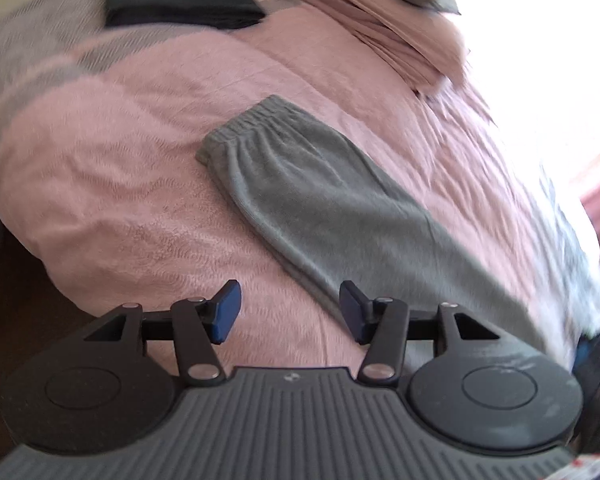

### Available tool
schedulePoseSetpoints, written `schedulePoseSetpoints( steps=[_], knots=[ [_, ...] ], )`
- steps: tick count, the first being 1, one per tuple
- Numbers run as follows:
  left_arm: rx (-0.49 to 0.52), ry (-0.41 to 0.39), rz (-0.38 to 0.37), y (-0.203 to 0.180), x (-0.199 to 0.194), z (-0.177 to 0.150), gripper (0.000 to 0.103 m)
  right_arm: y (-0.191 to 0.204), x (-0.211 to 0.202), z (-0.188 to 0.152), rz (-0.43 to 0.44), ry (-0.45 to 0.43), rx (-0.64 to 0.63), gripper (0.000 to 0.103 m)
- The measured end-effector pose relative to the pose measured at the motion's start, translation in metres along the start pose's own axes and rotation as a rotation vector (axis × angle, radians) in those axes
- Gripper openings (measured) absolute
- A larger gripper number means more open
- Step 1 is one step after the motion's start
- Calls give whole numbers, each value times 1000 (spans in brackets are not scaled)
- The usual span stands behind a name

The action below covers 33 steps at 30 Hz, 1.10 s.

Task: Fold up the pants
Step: 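Grasp the sweatpants cuffs with the left gripper, then fold the held cuffs toward the waistband with the left gripper and release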

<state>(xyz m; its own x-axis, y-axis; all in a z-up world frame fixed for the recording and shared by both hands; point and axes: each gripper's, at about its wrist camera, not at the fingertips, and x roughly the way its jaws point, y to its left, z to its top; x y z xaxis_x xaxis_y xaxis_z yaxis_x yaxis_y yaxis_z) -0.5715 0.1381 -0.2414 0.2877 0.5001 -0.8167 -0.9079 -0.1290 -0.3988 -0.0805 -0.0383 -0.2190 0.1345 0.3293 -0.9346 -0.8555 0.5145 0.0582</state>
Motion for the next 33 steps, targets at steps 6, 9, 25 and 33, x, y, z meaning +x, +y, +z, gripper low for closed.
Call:
schedulePoseSetpoints(
  steps=[6, 9, 25, 33],
  knots=[
    [-278, -72, -76, 58, 71, 24, 49, -21, 49, 11, -13, 55, 180, 69],
    [-381, -77, -117, 82, 104, 33, 49, -22, 61, 11, -45, 64, 242, 69],
    [-352, -79, -266, 96, 166, 64, 28, 11, 82, 20, -221, 13, 331, 69],
    [22, -118, -137, 39, 136, 82, 10, -9, 67, 20, -301, -39, 334, 69]
  ],
)
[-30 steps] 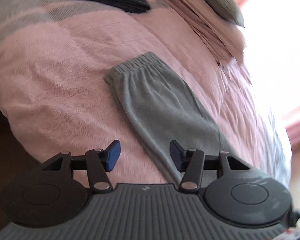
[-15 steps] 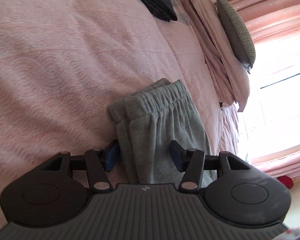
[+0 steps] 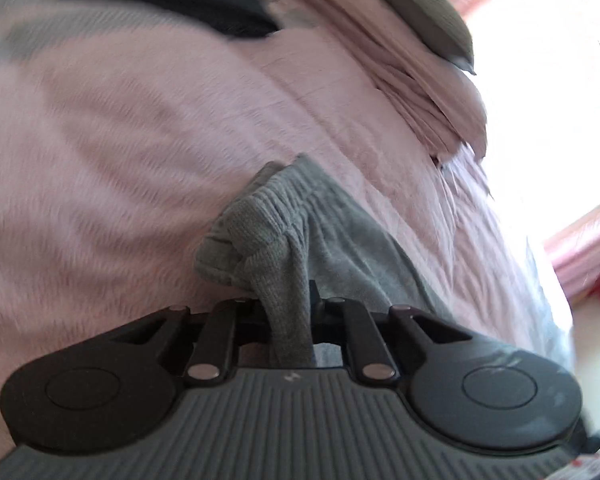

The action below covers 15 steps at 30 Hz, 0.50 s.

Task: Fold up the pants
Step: 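Fold the held cuffs toward the waistband with the left gripper and release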

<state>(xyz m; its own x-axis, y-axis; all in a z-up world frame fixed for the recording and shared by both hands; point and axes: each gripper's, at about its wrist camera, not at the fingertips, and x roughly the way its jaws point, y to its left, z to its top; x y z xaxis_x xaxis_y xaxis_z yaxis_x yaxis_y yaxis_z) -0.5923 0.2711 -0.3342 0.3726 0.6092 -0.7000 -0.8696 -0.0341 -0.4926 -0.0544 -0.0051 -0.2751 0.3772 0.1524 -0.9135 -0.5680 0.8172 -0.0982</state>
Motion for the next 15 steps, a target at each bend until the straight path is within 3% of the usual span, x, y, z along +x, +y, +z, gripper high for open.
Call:
schedulePoseSetpoints(
  steps=[4, 7, 11, 15],
  knots=[
    [314, -71, 48, -65, -25, 2, 9, -20, 3, 6, -24, -19, 11, 69],
    [517, -135, 28, -124, -43, -7, 9, -39, 7, 16, -20, -18, 33, 69],
    [752, -169, -95, -207, -55, -46, 9, -69, 4, 27, -16, -47, 51, 69],
    [965, -132, -246, -278, -43, -127, 11, -98, 4, 35, -21, -48, 77, 69]
  ],
)
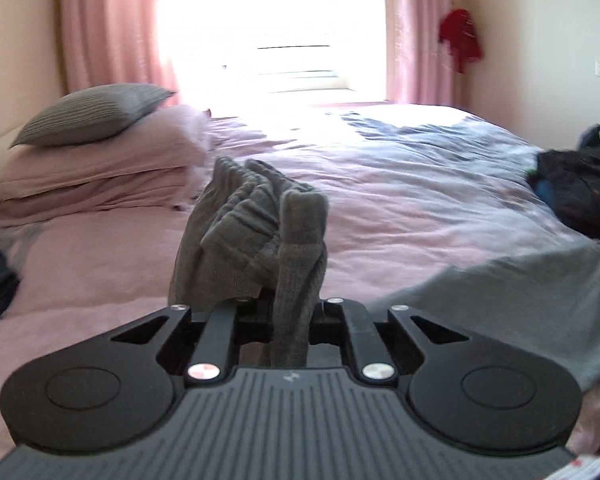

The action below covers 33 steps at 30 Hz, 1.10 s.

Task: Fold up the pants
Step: 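Fold the held cuffs toward the waistband with the left gripper and release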

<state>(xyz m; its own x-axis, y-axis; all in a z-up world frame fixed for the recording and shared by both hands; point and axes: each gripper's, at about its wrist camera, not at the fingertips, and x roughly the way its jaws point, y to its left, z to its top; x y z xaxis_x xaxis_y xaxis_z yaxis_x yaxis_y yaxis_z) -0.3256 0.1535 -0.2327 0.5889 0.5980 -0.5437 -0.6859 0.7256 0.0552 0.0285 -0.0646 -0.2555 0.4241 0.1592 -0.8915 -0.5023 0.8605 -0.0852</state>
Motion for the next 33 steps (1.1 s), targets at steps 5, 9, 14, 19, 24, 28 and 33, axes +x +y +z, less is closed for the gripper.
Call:
schedulePoseSetpoints(
  steps=[5, 9, 14, 19, 24, 28, 33],
  knots=[
    [84, 287, -224, -97, 73, -65, 24, -25, 6, 1, 30, 15, 24, 69],
    [161, 305, -178, -115, 70, -87, 41, -31, 3, -5, 113, -13, 18, 69],
    [-15, 308, -327, -61, 30, -55, 60, -7, -5, -13, 358, -55, 22, 69],
    [-122, 286, -176, -4, 17, -41, 51, 51, 8, -28, 695, 68, 72, 69],
    [-373, 385, -76, 55, 45, -57, 36, 113, 33, -42, 922, 249, 151, 69],
    [-511, 388, -120, 72, 50, -64, 36, 145, 47, -52, 902, 356, 150, 69],
    [-518, 396, -144, 71, 53, -71, 36, 146, 56, -65, 910, 393, 203, 69]
  ],
)
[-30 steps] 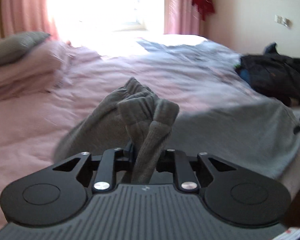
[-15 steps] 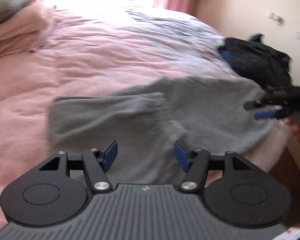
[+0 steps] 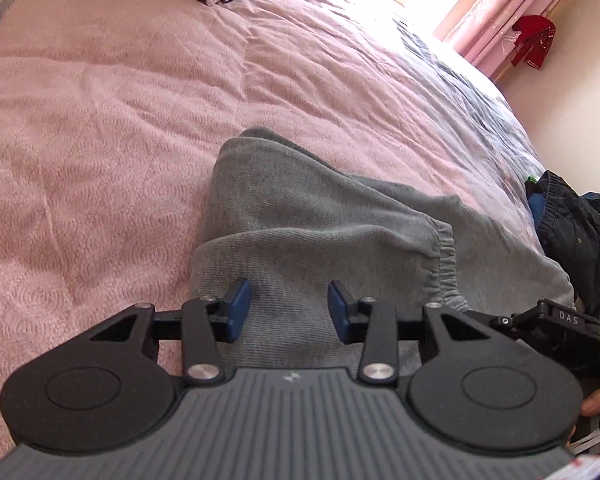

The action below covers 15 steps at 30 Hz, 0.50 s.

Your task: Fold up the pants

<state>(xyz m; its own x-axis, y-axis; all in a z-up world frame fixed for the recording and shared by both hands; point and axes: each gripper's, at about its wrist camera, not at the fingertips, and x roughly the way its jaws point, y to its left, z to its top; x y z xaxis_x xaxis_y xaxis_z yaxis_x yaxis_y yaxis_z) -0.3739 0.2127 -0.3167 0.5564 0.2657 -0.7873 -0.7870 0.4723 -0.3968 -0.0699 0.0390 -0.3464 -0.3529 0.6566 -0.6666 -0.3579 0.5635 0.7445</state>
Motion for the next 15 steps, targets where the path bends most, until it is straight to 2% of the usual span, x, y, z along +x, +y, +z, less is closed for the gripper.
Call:
schedulePoseSetpoints(
  steps=[2, 3, 4, 7, 13, 15],
  knots=[
    [2, 8, -6, 1, 2, -2, 36, -2, 5, 0, 31, -16, 3, 66],
    [4, 9, -8, 1, 3, -2, 36, -2, 7, 1, 54, -29, -1, 43],
    [5, 11, -9, 2, 4, -2, 36, -1, 11, 1, 64, -36, -11, 29],
    [24, 16, -7, 1, 4, -3, 36, 8, 11, -2, 36, -91, -79, 26],
    [169, 10, 6, -20, -3, -7, 34, 48, -35, -29, -19, -329, -426, 25],
    [194, 32, 4, -26, 3, -12, 33, 38, -40, -28, -58, -342, -415, 25]
  ],
)
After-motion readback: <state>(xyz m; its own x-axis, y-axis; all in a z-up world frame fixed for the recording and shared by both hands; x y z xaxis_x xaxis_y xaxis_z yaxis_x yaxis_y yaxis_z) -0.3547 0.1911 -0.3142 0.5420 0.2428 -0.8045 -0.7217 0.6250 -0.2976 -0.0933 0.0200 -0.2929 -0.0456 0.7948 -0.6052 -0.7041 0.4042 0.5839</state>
